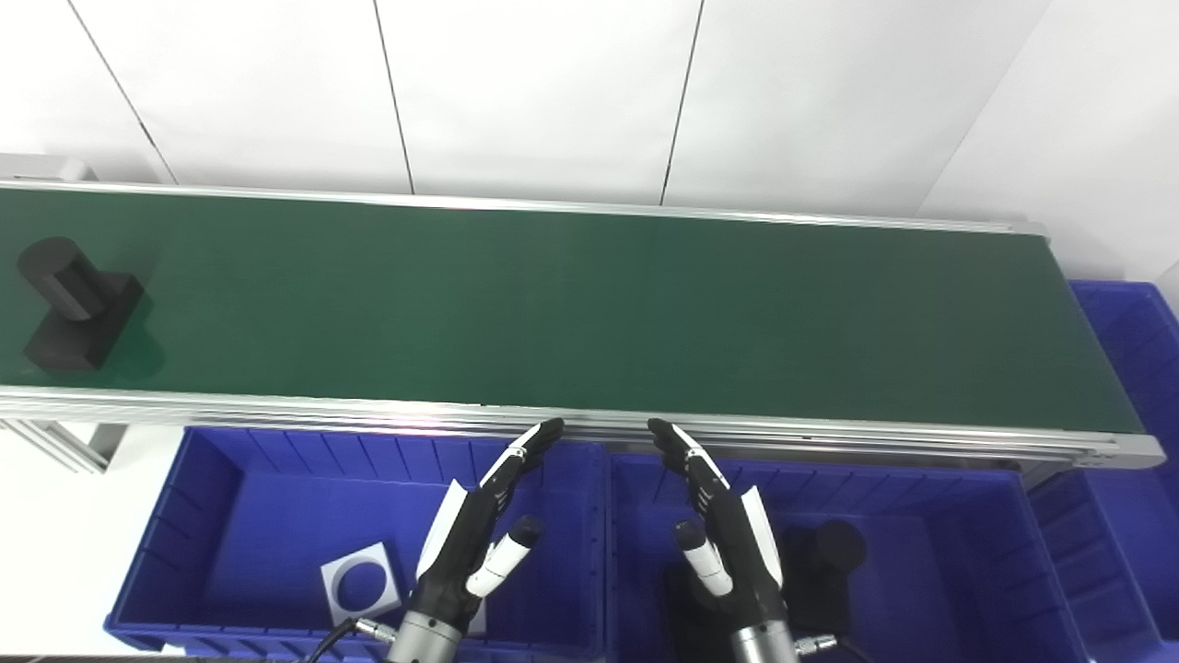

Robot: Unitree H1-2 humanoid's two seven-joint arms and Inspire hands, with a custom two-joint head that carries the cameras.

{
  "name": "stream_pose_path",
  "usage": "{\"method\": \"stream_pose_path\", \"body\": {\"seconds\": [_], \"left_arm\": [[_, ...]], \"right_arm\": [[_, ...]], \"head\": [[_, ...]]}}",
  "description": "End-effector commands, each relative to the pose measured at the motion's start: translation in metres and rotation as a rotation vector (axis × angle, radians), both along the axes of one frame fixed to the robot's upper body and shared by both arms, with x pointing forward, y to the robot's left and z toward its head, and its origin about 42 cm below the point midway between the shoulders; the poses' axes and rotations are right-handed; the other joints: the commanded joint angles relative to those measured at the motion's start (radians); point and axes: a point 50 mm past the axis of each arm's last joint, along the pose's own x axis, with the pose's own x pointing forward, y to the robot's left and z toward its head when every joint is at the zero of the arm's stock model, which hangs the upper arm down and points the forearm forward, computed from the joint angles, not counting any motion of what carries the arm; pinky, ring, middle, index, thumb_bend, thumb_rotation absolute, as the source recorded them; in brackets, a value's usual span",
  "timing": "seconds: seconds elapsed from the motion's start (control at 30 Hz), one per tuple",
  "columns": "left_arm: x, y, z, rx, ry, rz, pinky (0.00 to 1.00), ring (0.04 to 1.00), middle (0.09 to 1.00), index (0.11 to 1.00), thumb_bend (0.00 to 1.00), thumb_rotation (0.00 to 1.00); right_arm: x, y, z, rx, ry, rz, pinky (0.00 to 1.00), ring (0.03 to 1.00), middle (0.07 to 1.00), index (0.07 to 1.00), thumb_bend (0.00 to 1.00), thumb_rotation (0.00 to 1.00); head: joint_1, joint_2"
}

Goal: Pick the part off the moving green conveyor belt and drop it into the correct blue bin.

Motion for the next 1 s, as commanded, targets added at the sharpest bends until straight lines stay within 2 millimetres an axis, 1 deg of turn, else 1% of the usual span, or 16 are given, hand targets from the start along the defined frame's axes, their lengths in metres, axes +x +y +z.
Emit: {"method": "stream_pose_path", "body": {"seconds": [0.0,0.13,0.23,0.3,0.47,0.57,0.97], "left_arm": [[0.0041,-0.003,0.0101,-0.03,-0.054,-0.014,0.92,0.927,0.913,0.895,0.64,1.0],[0.0047,-0.0035,0.0099,-0.031,-0.052,-0.018,0.92,0.93,0.915,0.896,0.65,1.0],[0.0051,-0.0039,0.0098,-0.031,-0.053,-0.017,0.91,0.926,0.913,0.894,0.69,1.0],[0.005,-0.004,0.0098,-0.032,-0.052,-0.017,0.91,0.925,0.912,0.894,0.66,1.0],[0.0055,-0.0051,0.0101,-0.032,-0.054,-0.018,0.91,0.924,0.912,0.892,0.66,1.0],[0.0058,-0.0054,0.01,-0.028,-0.058,-0.015,0.9,0.921,0.91,0.891,0.64,1.0],[0.0065,-0.0049,0.0097,-0.027,-0.056,-0.017,0.91,0.924,0.912,0.89,0.68,1.0]], "right_arm": [[0.0048,0.003,0.0112,0.03,-0.075,0.005,0.88,0.903,0.9,0.871,0.91,1.0],[0.0045,0.0021,0.0108,0.031,-0.072,0.005,0.89,0.903,0.9,0.871,0.9,1.0],[0.0042,0.0013,0.0102,0.027,-0.07,0.007,0.89,0.905,0.901,0.872,0.9,1.0],[0.004,0.0011,0.0101,0.028,-0.069,0.008,0.88,0.905,0.901,0.87,0.89,1.0],[0.0036,0.0003,0.0096,0.023,-0.068,0.007,0.88,0.904,0.898,0.866,0.88,1.0],[0.0037,0.0,0.0094,0.015,-0.071,0.009,0.88,0.905,0.898,0.866,0.89,1.0],[0.0033,0.0,0.0086,0.02,-0.065,0.009,0.88,0.902,0.89,0.863,0.9,1.0]], "head": [[0.0,0.0],[0.002,-0.001],[0.001,-0.002],[0.003,-0.002],[0.003,-0.002],[0.003,-0.002],[0.004,-0.002]]}}
